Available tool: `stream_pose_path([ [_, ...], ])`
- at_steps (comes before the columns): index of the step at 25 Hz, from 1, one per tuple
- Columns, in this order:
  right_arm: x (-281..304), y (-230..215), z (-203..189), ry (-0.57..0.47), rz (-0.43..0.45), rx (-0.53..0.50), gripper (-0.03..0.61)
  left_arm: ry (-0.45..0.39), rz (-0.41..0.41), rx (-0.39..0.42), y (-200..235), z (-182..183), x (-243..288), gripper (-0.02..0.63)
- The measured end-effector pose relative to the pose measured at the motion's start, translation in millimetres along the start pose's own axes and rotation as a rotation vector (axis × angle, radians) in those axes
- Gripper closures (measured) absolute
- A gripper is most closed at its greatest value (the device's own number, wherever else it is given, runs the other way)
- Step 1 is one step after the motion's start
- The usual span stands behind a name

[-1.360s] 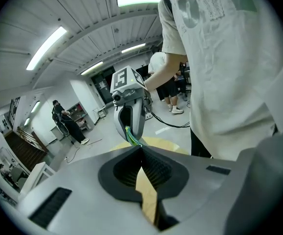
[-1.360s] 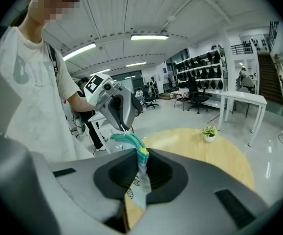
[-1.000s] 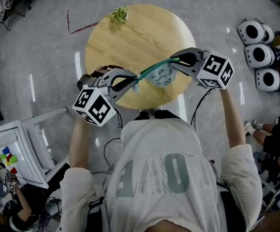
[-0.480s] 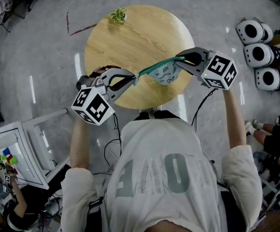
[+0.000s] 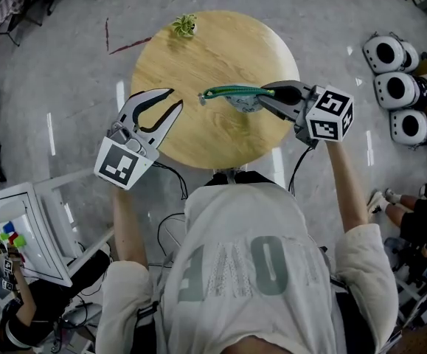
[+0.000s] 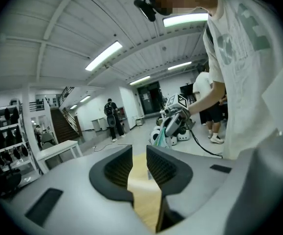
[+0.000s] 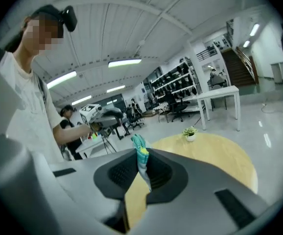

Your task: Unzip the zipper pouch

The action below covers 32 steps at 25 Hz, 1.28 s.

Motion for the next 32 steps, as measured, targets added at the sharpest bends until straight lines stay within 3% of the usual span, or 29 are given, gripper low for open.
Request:
stream_pose_path([
  [3,14,-6,4,-0.165,0.0,0.218,0.525,-0.032,0.045,-0.052,2,-1,-4,0.546],
  [7,32,-18,-12,-0.356,-0.016,0.618,0.525,-0.085,0.069,-0.16,-9,-2,1,0.546],
  [10,57,-26,-46,-0.387,-0.079,0.847,0.525,-0.085,0.09,-0.204,-10,-12,0,0.546],
  [13,72,-32,-89,-0.334,-0.195,0.956,0.525,-0.075,0.121,-0.239,-5,-22,-4,0.547],
  [15,72,-37,-108,-0.284,-0.282,0.958,0.525,-0.06,0.142,-0.251,-2,-26,-8,0.546],
  [19,64,-43,-135,-0.149,-0.413,0.861,0.525,-0.058,0.17,-0.274,0,-32,-14,0.546],
  [23,59,-45,-159,0.011,-0.497,0.735,0.523,-0.069,0.18,-0.294,-2,-35,-14,0.546],
  [27,55,-45,-179,0.117,-0.556,0.68,0.522,-0.079,0.191,-0.303,-4,-36,-11,0.546],
  [29,53,-43,-186,0.148,-0.574,0.677,0.485,-0.084,0.194,-0.306,-6,-35,-11,0.546],
  [32,50,-41,-192,0.18,-0.595,0.669,0.366,-0.086,0.19,-0.303,-8,-34,-10,0.546],
])
Point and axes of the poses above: the fingertips, and each gripper's own axes: x forward along the fingers, y to its left, z out of its top, the point moved 1 cm from there along -x, backward along the fingers, and after that the axes turned 14 degrees about -x, right-handed, at the moved point
